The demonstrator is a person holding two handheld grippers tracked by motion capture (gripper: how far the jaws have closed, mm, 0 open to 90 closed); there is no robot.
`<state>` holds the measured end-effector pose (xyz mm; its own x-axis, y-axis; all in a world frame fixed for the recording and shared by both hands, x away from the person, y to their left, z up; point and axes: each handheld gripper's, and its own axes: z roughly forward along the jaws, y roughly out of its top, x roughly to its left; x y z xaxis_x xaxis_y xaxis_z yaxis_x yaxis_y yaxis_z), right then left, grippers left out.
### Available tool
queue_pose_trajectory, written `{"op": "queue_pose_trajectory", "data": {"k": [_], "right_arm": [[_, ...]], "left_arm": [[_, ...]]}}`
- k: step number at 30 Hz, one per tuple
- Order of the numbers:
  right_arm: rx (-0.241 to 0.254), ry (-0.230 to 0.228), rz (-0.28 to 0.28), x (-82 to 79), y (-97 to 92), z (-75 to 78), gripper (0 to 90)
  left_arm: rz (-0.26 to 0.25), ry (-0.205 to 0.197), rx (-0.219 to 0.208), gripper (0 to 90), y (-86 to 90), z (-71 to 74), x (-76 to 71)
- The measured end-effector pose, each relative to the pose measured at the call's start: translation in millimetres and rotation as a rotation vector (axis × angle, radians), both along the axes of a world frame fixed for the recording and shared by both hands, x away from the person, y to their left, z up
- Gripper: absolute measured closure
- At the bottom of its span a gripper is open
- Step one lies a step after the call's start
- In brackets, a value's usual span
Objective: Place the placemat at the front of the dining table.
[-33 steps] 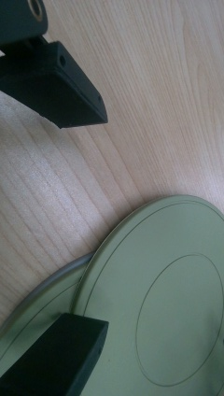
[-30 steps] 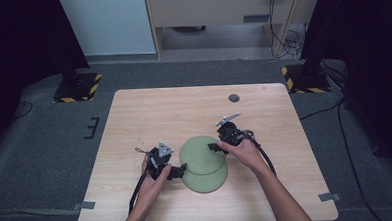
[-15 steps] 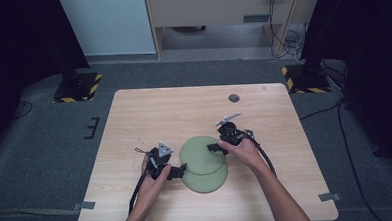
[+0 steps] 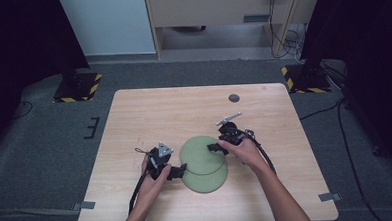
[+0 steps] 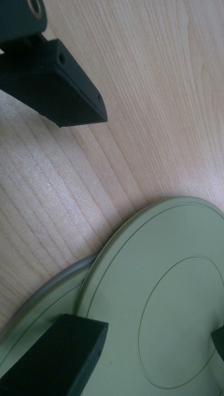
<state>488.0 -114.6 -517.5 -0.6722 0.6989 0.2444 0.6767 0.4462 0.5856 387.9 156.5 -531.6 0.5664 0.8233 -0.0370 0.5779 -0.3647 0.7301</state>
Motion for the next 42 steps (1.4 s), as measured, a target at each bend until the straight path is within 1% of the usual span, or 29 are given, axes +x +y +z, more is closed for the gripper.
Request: {"op": "queue_pose_trajectory", "data": {"k": [4, 8, 14, 17, 20, 22, 25, 29, 34, 38, 42], "right_arm": [[0.031, 0.009, 0.003, -0.7, -0.8, -0.7, 33.8], [0.044, 0.013, 0.011, -0.8, -1.4, -1.0, 37.4], [0.046, 0.013, 0.01, -1.2, -1.6, -0.9, 38.6], [0.041, -0.001, 0.005, -2.1, -1.7, 0.0, 41.6], [0.033, -0.025, -0.003, -3.1, -2.7, 2.1, 47.1], [0.03, -0.038, -0.004, -3.7, -3.6, 2.5, 48.8], [0.031, -0.045, -0.007, -4.2, -4.0, 2.6, 51.6], [0.053, -0.059, -0.021, -4.0, -7.7, 3.4, 57.6], [0.058, -0.078, -0.028, -5.0, -9.8, 5.2, 64.0], [0.07, -0.113, -0.035, -6.3, -12.3, 9.4, 72.4], [0.074, -0.145, -0.036, -8.1, -11.7, 12.5, 76.9]], "left_arm": [[0.0, 0.0, -0.001, 1.6, 0.0, 0.0, -0.1], [-0.001, 0.002, -0.002, 1.2, 0.4, -0.3, 0.5], [0.0, 0.001, -0.001, 1.1, 0.2, -0.2, 0.3], [0.0, 0.001, -0.001, 1.0, 0.2, -0.3, 0.4], [0.001, 0.002, -0.002, 0.8, 0.2, -0.4, 0.5], [0.001, 0.002, -0.002, 0.7, 0.1, -0.5, 0.5], [0.002, 0.0, 0.0, 0.8, 0.0, -0.4, 0.3], [0.001, 0.002, -0.001, 0.7, 0.1, -0.5, 0.5], [0.001, 0.003, -0.002, 0.4, 0.1, -0.5, 0.7], [0.0, 0.002, 0.0, 0.3, 0.0, -0.5, 0.7], [0.0, 0.003, 0.001, 0.2, -0.1, -0.4, 0.7]]}}
